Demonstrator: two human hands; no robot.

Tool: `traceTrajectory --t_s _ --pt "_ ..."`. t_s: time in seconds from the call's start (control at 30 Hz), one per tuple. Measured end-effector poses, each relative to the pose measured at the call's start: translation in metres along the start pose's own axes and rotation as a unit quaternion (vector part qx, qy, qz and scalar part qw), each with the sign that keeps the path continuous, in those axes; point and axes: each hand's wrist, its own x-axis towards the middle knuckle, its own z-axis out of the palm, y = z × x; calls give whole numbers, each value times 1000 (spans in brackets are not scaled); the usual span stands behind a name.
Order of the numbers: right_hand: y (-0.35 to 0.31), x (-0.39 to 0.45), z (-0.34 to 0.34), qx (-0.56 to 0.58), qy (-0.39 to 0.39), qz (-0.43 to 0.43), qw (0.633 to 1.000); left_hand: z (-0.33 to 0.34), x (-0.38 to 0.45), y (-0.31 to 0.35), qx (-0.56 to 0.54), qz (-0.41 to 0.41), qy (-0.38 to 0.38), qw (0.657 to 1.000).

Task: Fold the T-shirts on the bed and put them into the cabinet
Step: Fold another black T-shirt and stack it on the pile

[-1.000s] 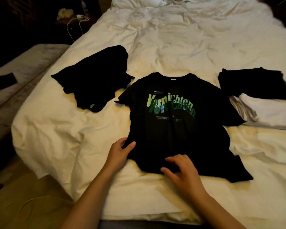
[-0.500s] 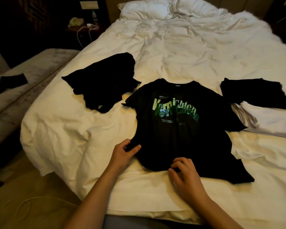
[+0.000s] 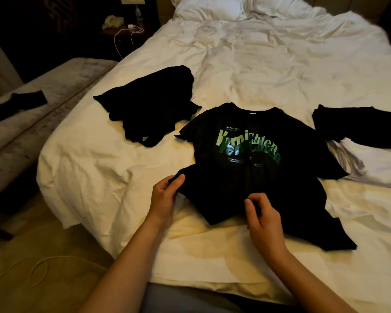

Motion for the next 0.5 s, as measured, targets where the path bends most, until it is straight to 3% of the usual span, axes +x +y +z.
traceTrajectory --t_s 0.1,0.23,0.33,0.43,0.5 --pt "-10 27 0 -16 4 -8 1000 -3 6 2 75 5 68 995" --pt "-8 76 13 -73 -15 30 997 -13 19 0 202 -27 90 975" --pt "4 83 27 -118 -6 10 993 -26 25 -8 276 -29 124 953" --pt "18 60 39 -171 18 -120 978 -31 19 -12 418 55 147 895" --pt "27 39 47 -189 -18 -176 966 -34 13 -13 505 190 117 834"
